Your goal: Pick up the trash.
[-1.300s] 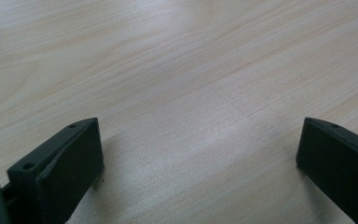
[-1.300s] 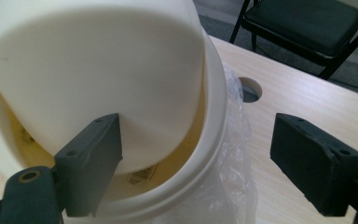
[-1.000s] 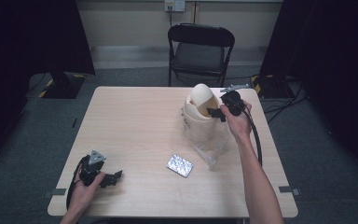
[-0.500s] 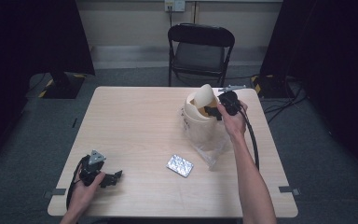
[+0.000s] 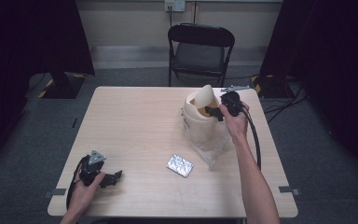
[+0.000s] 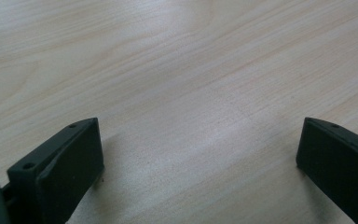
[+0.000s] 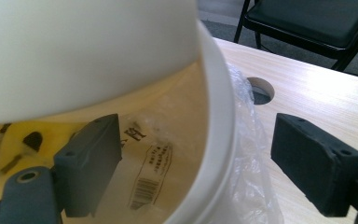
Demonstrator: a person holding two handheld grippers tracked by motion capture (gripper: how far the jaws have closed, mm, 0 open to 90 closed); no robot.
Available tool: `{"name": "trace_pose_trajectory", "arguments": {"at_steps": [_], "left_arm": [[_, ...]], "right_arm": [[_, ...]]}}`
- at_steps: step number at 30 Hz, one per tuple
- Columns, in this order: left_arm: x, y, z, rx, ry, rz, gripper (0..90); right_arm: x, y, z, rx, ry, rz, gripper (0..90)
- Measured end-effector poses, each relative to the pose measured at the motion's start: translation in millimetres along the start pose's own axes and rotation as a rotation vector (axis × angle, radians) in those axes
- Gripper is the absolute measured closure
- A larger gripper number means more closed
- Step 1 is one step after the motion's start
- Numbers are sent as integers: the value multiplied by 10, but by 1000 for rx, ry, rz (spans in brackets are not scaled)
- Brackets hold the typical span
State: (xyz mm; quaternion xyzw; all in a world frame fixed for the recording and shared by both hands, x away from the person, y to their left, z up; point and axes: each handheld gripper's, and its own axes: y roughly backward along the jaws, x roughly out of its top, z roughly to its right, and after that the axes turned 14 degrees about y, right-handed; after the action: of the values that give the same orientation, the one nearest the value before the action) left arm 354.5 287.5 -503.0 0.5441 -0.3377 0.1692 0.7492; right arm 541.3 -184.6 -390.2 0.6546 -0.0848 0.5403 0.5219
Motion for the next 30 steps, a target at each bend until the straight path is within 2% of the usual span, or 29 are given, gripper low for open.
{"name": "trace_pose_trajectory", "arguments": {"at_steps": [7,9,10,11,14,17,20,25,26,27,30], "left_arm": [[0,-1,0,-1,0,0,0],[0,-1,0,-1,0,0,0],[0,-1,0,-1,0,0,0],[0,-1,0,-1,0,0,0],[3,-2,-3,-2,-2,0,0],[3,-1,-3,-1,-3,-1,0],[3,-2,-2,-1,-2,-1,0],[3,-2,-2,-1,-3,-1,0],[3,-2,-1,-1,-1,-1,0],[3,-2,-1,-1,-1,-1,0],[3,-2,-1,-1,-1,0,0]], "right_arm": [[-15,64,-68,10,10,28,157],[-18,130,-65,2,9,34,159],[-36,199,-41,-12,-10,44,159],[-36,199,-41,-12,-10,44,159],[-62,377,-38,-15,2,66,159],[-93,453,-59,-6,2,82,159],[-209,591,-120,5,13,75,159],[-335,681,-177,11,4,61,160],[-385,724,-234,19,12,63,160],[-385,724,-234,19,12,63,160],[-509,801,-403,32,23,57,160]]}}
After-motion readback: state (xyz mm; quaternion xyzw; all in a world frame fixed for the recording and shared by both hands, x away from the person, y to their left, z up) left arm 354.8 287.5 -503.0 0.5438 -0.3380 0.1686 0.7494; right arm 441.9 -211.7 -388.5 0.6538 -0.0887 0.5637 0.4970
